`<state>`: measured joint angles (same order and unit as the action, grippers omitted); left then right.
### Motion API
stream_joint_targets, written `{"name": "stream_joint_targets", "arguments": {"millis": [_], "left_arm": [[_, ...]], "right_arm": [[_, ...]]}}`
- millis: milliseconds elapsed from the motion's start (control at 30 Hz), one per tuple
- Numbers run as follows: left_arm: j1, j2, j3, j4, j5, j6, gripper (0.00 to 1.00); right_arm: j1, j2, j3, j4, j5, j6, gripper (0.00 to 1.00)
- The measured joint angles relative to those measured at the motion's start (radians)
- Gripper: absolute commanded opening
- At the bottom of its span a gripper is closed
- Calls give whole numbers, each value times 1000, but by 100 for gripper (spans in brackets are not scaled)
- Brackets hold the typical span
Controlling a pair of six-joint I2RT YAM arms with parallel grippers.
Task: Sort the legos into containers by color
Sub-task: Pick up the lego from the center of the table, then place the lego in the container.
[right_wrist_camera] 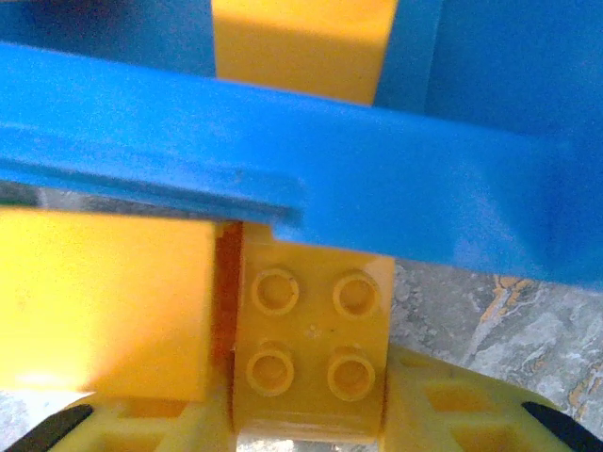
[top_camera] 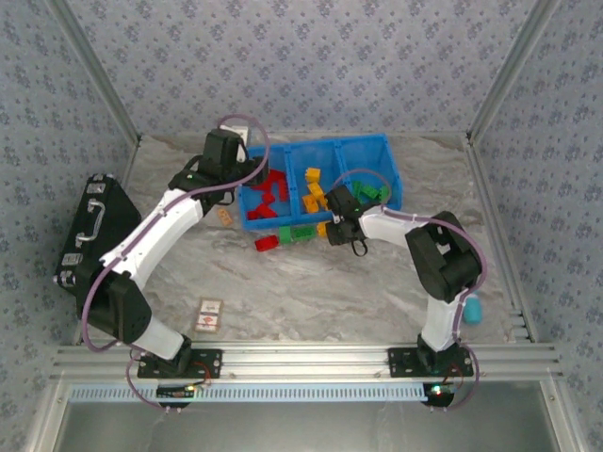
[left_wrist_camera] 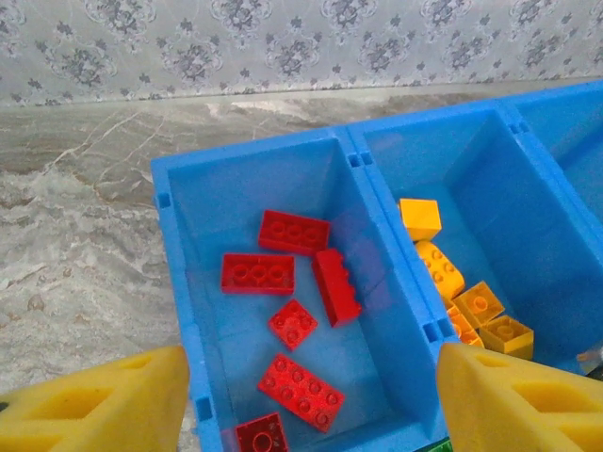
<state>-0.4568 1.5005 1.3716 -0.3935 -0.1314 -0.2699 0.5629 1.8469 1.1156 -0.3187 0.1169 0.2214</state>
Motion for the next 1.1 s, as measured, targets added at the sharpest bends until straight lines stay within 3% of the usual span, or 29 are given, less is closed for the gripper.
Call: {"name": "stream_joint_targets", "arguments": {"millis": [267, 467, 767, 1100], "left_arm": [[21, -47, -39, 2, 0, 0, 70], [25, -73, -85, 1, 0, 0, 70], [51, -171, -145, -10, 0, 9, 71], [94, -221, -180, -26, 3, 12, 71]], "right_arm": [[24, -128, 9, -62, -8, -4, 38], [22, -158, 121, -89, -12, -15, 38], [-21, 21, 362, -56, -23, -50, 37], [-61, 180, 500, -58, -59, -57, 40]]}}
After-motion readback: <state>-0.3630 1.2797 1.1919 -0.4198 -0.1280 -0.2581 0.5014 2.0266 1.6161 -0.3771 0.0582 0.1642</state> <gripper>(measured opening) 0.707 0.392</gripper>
